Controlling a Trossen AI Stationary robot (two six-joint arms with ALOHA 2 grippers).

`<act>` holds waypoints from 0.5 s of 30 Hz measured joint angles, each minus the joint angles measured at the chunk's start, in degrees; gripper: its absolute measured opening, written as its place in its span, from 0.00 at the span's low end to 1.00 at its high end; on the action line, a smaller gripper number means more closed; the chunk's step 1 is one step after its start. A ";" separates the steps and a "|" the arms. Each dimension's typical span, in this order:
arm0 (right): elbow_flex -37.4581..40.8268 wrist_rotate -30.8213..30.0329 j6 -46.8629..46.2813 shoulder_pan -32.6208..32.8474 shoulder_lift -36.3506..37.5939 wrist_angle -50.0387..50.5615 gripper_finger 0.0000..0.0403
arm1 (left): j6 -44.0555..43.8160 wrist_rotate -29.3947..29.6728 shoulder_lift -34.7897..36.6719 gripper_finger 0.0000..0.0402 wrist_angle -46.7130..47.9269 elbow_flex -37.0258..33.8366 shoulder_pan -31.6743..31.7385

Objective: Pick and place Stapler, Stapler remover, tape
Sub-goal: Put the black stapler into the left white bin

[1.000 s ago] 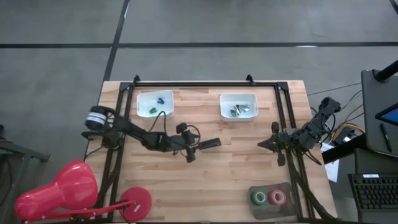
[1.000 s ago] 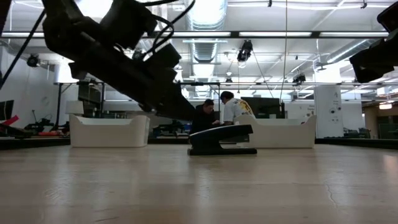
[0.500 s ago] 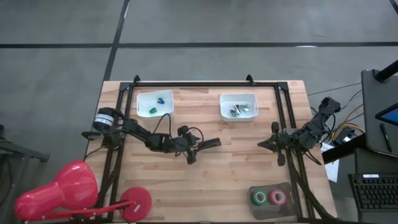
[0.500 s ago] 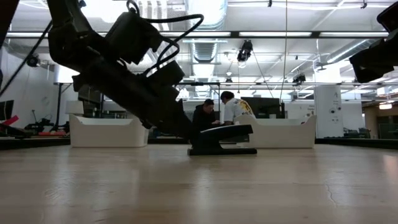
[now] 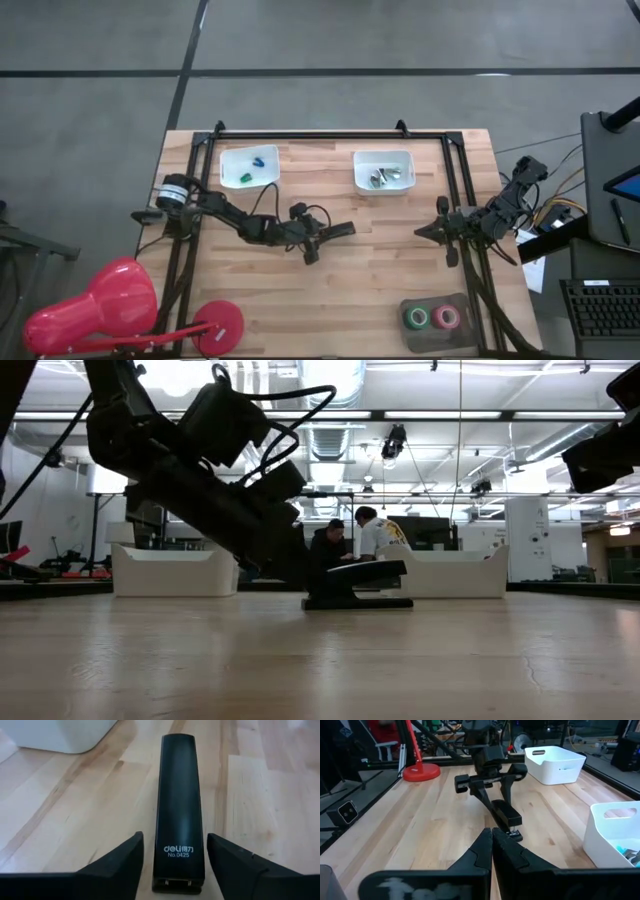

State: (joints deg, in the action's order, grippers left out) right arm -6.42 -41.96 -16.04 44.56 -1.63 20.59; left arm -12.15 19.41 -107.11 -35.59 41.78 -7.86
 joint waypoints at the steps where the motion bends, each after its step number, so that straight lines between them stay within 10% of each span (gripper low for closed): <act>1: 0.00 0.01 -0.01 0.01 0.00 0.01 0.02 | 0.01 -0.20 0.00 0.53 0.02 0.00 0.02; 15: 0.00 0.01 -0.02 0.04 0.02 -0.01 0.02 | 2.28 0.43 0.07 0.32 0.02 -0.21 0.15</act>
State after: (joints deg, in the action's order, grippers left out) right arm -6.42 -41.95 -16.05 44.60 -1.61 20.58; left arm -9.87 19.84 -107.04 -35.57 41.57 -7.70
